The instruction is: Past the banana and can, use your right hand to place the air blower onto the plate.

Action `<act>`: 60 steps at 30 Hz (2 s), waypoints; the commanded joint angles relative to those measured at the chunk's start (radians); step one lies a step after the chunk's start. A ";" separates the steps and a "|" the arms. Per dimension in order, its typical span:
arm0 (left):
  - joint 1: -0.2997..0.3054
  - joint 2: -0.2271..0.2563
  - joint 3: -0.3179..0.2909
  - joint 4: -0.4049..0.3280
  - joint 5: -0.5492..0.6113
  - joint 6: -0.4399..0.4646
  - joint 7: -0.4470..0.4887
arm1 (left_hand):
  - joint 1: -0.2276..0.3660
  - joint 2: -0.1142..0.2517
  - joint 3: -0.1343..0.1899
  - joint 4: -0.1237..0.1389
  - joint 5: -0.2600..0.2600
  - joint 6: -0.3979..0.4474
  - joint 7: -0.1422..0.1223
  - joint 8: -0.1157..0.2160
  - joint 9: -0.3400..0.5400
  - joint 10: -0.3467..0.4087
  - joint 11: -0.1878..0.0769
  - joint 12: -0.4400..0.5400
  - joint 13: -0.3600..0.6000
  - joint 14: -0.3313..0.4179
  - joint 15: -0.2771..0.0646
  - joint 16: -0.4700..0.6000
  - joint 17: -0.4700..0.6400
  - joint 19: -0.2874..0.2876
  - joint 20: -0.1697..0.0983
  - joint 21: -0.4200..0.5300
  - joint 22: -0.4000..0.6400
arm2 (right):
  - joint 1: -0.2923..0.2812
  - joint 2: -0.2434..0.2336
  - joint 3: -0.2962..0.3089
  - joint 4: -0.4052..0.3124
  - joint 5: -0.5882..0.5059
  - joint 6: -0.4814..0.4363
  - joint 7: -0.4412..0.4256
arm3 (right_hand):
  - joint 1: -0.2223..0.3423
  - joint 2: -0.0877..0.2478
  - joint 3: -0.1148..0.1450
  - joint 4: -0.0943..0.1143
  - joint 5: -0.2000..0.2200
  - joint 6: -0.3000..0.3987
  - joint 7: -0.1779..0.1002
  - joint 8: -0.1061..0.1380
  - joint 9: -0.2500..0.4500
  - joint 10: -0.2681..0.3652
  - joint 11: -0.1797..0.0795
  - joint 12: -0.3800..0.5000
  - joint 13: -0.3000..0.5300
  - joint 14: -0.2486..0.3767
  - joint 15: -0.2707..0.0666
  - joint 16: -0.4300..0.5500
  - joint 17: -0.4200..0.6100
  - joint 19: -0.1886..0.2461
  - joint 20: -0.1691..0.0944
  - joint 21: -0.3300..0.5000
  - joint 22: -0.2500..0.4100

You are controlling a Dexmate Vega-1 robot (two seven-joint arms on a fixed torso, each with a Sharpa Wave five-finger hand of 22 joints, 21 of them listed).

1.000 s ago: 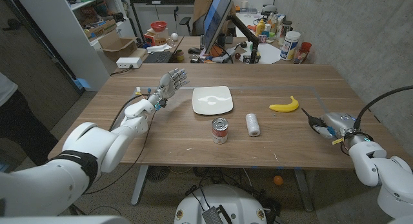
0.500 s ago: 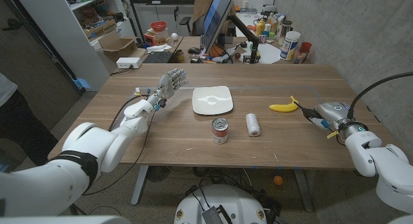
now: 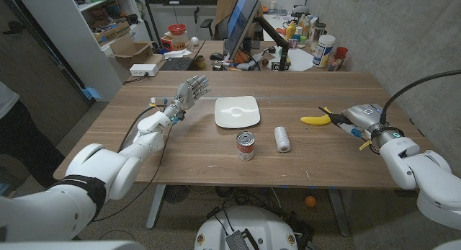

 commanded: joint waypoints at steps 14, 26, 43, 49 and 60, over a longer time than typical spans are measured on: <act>0.150 0.085 -0.020 -0.246 -0.035 -0.014 0.123 | -0.007 0.096 -0.009 0.000 0.009 0.002 -0.001 0.002 0.002 0.000 0.003 -0.004 0.002 0.002 0.003 0.001 0.006 0.004 0.009 -0.007 0.001 | 0.359 0.047 -0.263 0.025 -0.062 0.167 0.035 | 0.015 0.002 -0.006 0.000 0.007 0.023 -0.010 0.008 -0.002 0.008 0.004 0.000 0.001 0.020 -0.018 -0.012 0.018 -0.005 0.007 0.013 -0.008; 0.261 0.149 -0.067 -0.483 -0.026 -0.051 0.347 | -0.004 0.100 -0.006 -0.003 0.010 0.015 -0.007 0.006 0.002 -0.011 0.002 -0.007 0.002 -0.007 0.004 -0.002 0.005 -0.008 0.015 -0.013 0.001 | 0.494 0.099 -0.358 0.068 -0.061 0.251 0.034 | 0.016 0.003 -0.010 0.002 0.007 0.029 -0.007 0.011 -0.004 0.015 0.004 0.003 0.002 0.028 -0.017 -0.019 0.026 -0.004 0.009 0.018 -0.013; 0.288 0.187 -0.125 -0.572 0.086 -0.132 0.654 | -0.001 0.101 -0.004 -0.005 0.010 0.021 -0.013 0.007 0.002 -0.012 -0.001 -0.006 0.002 -0.009 0.003 -0.002 0.005 -0.007 0.015 -0.015 0.001 | 0.642 0.180 -0.455 0.138 -0.059 0.342 0.046 | 0.018 0.005 -0.014 0.005 0.007 0.037 -0.005 0.016 -0.005 0.023 0.000 0.005 0.000 0.038 -0.016 -0.029 0.038 -0.004 0.011 0.025 -0.019; 0.296 0.197 -0.140 -0.572 0.102 -0.138 0.713 | 0.000 0.101 -0.003 -0.005 0.011 0.023 -0.014 0.006 0.002 -0.012 -0.001 -0.006 0.001 -0.009 0.003 -0.001 0.004 -0.007 0.016 -0.016 0.000 | 0.717 0.226 -0.503 0.178 -0.070 0.385 0.058 | 0.019 0.006 -0.015 0.006 0.007 0.039 -0.004 0.017 -0.006 0.025 -0.002 0.006 0.001 0.041 -0.016 -0.033 0.042 -0.004 0.011 0.028 -0.021; 0.309 0.225 -0.163 -0.571 0.133 -0.148 0.790 | 0.002 0.102 -0.001 -0.006 0.011 0.029 -0.014 0.007 0.001 -0.009 -0.006 -0.004 0.001 -0.006 0.004 0.000 0.004 -0.005 0.016 -0.017 0.000 | 0.830 0.311 -0.573 0.233 -0.093 0.449 0.058 | 0.020 0.009 -0.017 0.008 0.007 0.044 -0.004 0.020 -0.007 0.029 0.001 0.009 0.003 0.045 -0.015 -0.038 0.049 -0.005 0.012 0.031 -0.023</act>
